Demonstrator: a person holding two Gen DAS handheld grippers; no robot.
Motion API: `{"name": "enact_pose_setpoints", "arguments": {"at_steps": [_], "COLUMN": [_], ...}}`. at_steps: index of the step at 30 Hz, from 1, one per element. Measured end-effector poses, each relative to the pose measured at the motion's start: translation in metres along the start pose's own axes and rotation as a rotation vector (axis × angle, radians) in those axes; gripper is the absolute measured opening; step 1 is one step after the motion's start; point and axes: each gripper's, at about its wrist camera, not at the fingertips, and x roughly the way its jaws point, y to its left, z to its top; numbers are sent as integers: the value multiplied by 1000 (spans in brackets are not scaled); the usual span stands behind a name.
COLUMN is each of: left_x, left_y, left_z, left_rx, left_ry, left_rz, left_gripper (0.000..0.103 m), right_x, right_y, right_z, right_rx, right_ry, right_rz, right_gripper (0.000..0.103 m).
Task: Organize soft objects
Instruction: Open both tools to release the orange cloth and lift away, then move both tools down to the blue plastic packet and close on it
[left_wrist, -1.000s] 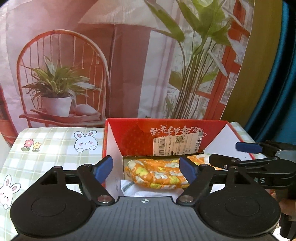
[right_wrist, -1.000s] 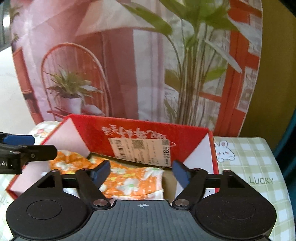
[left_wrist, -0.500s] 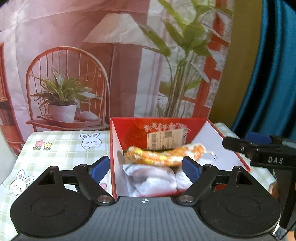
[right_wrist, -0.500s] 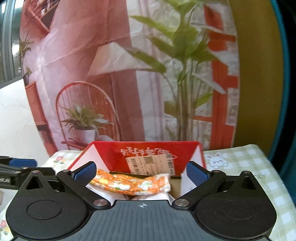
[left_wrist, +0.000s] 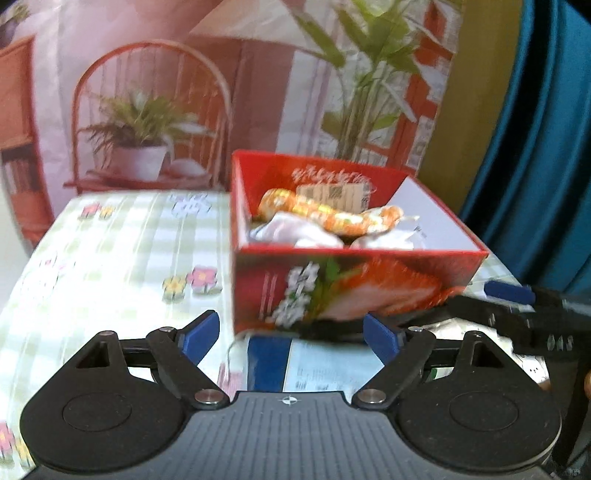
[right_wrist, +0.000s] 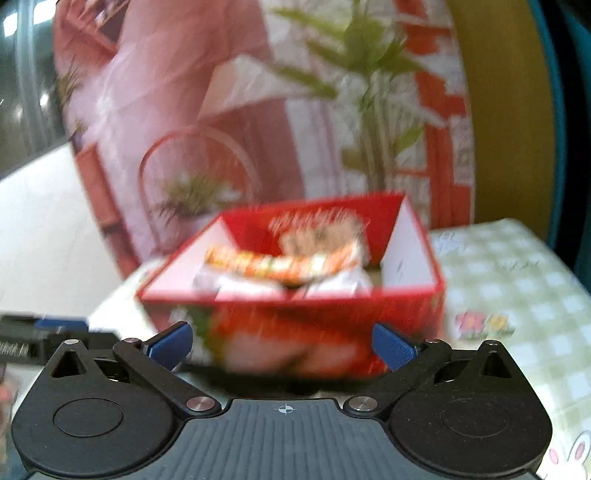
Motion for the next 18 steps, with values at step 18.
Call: {"name": "enact_pose_setpoints", "arguments": {"at_steps": [18], "left_x": [12], "left_y": [16], "left_z": [-55], "left_rx": [-149], "left_ry": [106], "left_rz": [-78], "left_gripper": [81], "right_x": [0], "right_y": [24], "right_z": [-44], "right_rx": [-73], "right_ry": [165], "right_rz": [51], "right_gripper": [96]}}
